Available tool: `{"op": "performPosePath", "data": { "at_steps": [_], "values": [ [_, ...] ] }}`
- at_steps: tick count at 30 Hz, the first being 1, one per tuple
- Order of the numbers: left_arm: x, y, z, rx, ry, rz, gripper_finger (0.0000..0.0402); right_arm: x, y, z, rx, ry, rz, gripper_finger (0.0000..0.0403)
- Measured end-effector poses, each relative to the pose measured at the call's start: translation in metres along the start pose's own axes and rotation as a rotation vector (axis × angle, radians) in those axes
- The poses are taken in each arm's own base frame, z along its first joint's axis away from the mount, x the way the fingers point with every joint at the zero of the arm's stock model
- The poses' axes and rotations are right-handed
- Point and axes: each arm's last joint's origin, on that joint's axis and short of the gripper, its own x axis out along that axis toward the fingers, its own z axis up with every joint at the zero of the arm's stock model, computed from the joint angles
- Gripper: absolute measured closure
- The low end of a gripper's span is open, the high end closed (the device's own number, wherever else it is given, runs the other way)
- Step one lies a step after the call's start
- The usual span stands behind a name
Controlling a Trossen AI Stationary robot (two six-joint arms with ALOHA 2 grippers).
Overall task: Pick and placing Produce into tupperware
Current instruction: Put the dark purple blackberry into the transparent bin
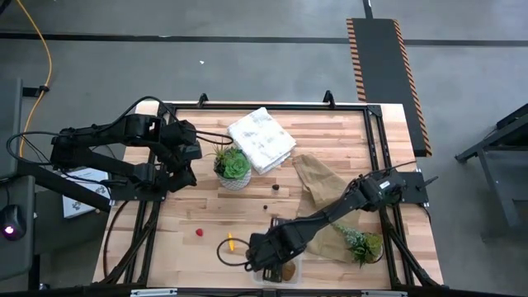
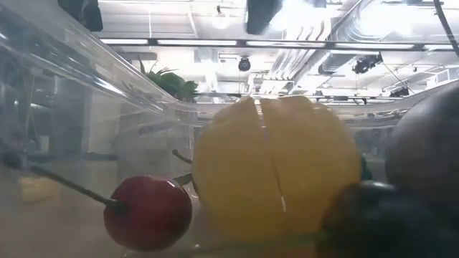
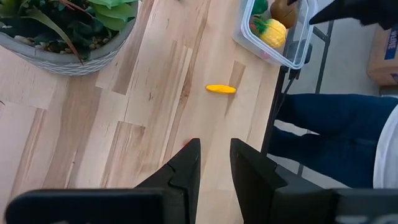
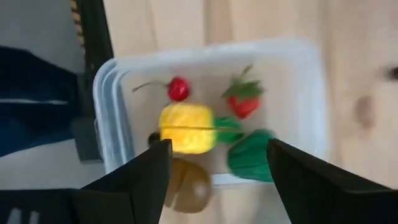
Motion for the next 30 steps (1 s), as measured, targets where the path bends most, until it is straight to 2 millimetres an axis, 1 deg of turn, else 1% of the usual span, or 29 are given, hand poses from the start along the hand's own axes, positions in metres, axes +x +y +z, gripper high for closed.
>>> {"op": "performPosePath", "data": {
  "at_steps": [7, 11, 16, 20, 22, 26, 30],
  "values": [
    [0.000, 0.000, 0.000, 0.000, 0.000, 0.000, 0.0325, -0.034, -0.017, 0.008, -0.012, -0.126, -0.077, 0.0151],
    [0.000, 0.000, 0.000, 0.000, 0.000, 0.000, 0.0325, -0.051, -0.025, 0.012, -0.008, -0.182, -0.083, 0.0151],
    [0.000, 0.000, 0.000, 0.000, -0.001, 0.000, 0.0325, -0.067, -0.035, 0.018, 0.010, -0.232, -0.078, 0.0151],
    [0.000, 0.000, 0.000, 0.001, -0.002, -0.001, 0.0325, -0.075, -0.044, 0.020, -0.010, -0.232, -0.092, 0.0151],
    [0.000, 0.000, 0.000, 0.001, -0.002, -0.001, 0.0325, -0.081, -0.052, 0.020, -0.006, -0.218, -0.109, 0.0151],
    [0.000, 0.000, 0.001, 0.004, -0.010, -0.003, 0.0325, -0.096, -0.079, 0.017, 0.018, -0.157, -0.215, 0.0151],
    [0.000, 0.000, 0.003, 0.008, -0.029, 0.016, 0.0325, -0.112, -0.104, 0.013, 0.005, -0.111, -0.307, 0.0151]
  ]
}}
